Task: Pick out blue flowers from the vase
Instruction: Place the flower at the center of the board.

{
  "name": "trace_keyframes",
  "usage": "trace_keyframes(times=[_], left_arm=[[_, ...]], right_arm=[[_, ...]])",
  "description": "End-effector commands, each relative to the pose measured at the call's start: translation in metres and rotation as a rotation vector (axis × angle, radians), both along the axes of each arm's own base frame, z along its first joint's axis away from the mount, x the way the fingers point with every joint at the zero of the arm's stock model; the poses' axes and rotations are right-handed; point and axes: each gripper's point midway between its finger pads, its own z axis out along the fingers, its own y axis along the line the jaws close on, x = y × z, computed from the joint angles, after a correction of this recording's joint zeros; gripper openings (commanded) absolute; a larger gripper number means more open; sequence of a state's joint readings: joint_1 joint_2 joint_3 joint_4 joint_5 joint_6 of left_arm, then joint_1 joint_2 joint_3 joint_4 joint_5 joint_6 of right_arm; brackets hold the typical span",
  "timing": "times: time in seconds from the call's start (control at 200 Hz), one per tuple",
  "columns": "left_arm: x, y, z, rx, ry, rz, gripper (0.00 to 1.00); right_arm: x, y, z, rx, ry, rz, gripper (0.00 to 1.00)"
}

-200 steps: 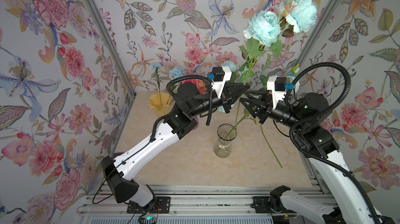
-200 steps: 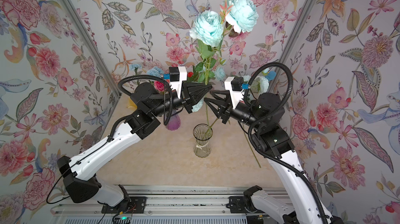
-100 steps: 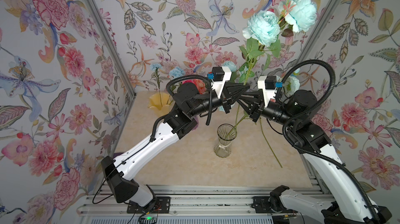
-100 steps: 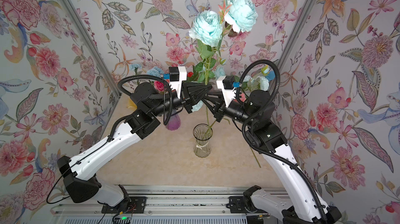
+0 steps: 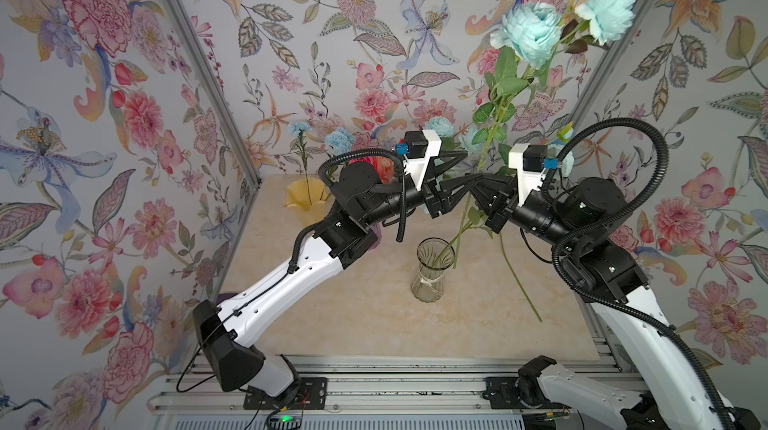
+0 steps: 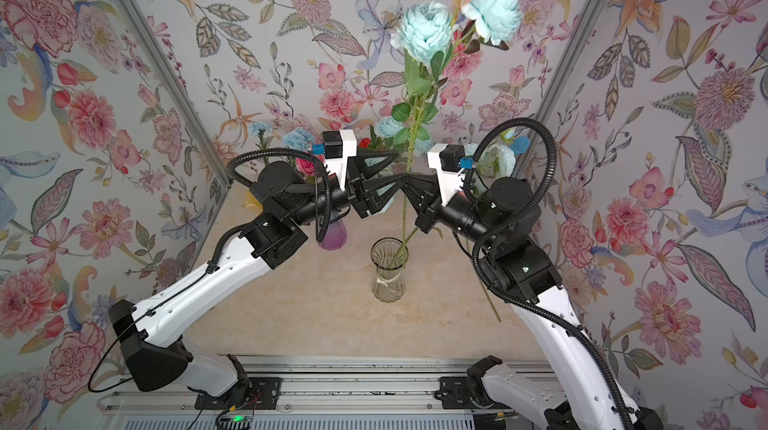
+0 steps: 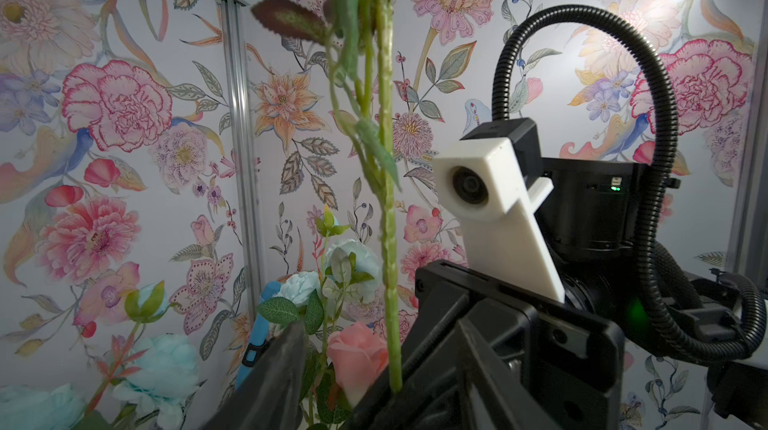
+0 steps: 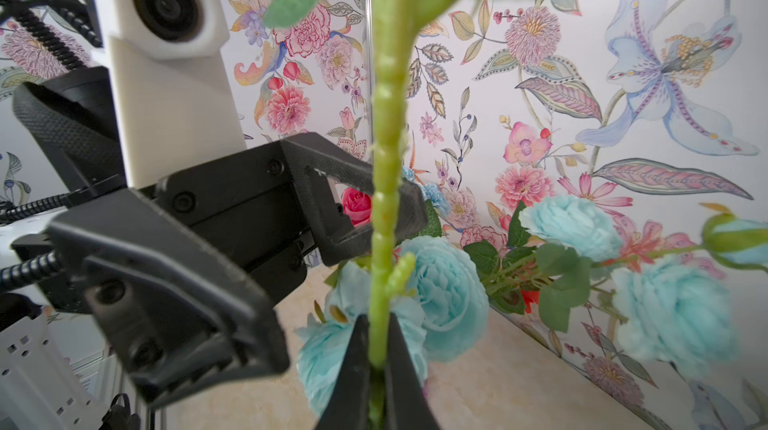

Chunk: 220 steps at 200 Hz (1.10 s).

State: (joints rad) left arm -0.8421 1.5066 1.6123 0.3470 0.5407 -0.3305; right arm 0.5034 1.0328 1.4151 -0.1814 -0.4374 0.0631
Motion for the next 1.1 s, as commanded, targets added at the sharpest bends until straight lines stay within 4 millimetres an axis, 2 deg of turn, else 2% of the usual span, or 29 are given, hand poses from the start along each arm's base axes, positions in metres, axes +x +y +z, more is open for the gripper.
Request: trace_keyframes(times=[0.0,0.165,0.26,0.375,0.505,0.676,0.801,0.921,1.096], left_arm=[[-0.005,0.020,0.020,-0.054,-0.054,0.052,0.67],[-0.010,0.038,0.020,-0.100,-0.087,0.118,0.74],[-0.016,0.052,0.021,-0.124,-0.111,0.171,0.74],[-0.011,0.064,0.014,-0.114,-0.127,0.277,0.74],[0.008,0.082,0.001,-0.071,-0.110,0.447,0.74],[0.020,0.116,-0.012,-0.071,-0.096,0.637,0.74],[0.025,0.128,-0.035,-0.076,-0.073,0.705,0.74],[0.031,0.139,-0.067,-0.078,-0.036,0.766,0.74],[0.036,0.161,-0.131,-0.083,0.040,0.856,0.73]], right_arm=[[-0.008,-0.021,0.019,0.021,-0.052,-0.086,0.02],[-0.013,-0.049,0.026,0.047,-0.015,-0.194,0.00],[-0.017,-0.073,0.027,0.066,0.027,-0.288,0.00],[-0.022,-0.108,0.024,0.072,0.051,-0.441,0.00],[-0.017,-0.146,0.009,0.053,0.082,-0.645,0.00],[0.005,-0.175,-0.021,0.001,0.157,-0.814,0.00],[0.020,-0.198,-0.040,0.002,0.215,-0.902,0.00],[0.036,-0.226,-0.063,0.035,0.305,-0.944,0.00],[0.063,-0.265,-0.114,0.165,0.474,-0.903,0.00]])
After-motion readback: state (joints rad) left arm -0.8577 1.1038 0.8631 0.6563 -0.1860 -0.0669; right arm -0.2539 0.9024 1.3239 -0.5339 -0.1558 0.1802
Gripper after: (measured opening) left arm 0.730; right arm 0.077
